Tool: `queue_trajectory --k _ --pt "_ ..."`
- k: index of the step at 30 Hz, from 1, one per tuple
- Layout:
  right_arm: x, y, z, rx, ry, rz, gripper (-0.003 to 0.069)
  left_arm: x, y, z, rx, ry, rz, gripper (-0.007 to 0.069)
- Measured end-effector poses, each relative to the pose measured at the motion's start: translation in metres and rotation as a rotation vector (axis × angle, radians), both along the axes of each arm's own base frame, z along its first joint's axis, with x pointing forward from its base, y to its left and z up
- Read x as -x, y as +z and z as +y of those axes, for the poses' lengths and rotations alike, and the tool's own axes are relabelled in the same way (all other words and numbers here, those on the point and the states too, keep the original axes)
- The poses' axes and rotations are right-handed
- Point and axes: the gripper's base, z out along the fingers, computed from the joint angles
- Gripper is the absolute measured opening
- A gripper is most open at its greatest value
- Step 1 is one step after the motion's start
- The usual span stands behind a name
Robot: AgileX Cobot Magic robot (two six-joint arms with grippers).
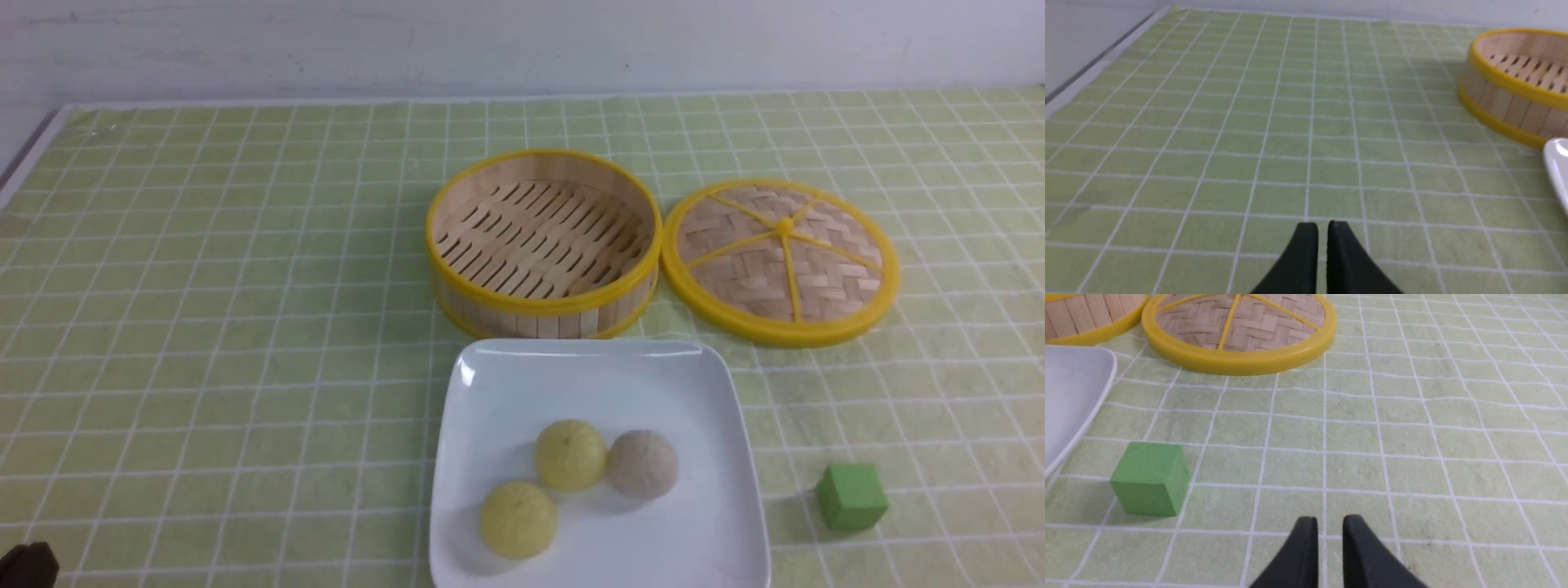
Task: Put the steamed buns into the plate on the green tablecloth.
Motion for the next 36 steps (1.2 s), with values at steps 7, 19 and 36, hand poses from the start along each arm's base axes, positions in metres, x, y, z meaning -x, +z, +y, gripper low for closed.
queue_trajectory --k 7,19,36 --pt "0.0000 -0.0001 0.0000 0.000 0.000 0.000 0.0129 0.0009 -0.0080 0.0012 -0.023 0.009 0.058 0.0069" --pt "-0.0001 -0.0001 0.0000 0.000 0.000 -0.002 0.0148 0.0011 -0.0087 0.0013 -0.026 0.010 0.066 0.0076" --pt "-0.0001 -0.0001 0.0000 0.000 0.000 -0.002 0.0162 0.0012 -0.0088 0.0016 -0.033 0.011 0.067 0.0089"
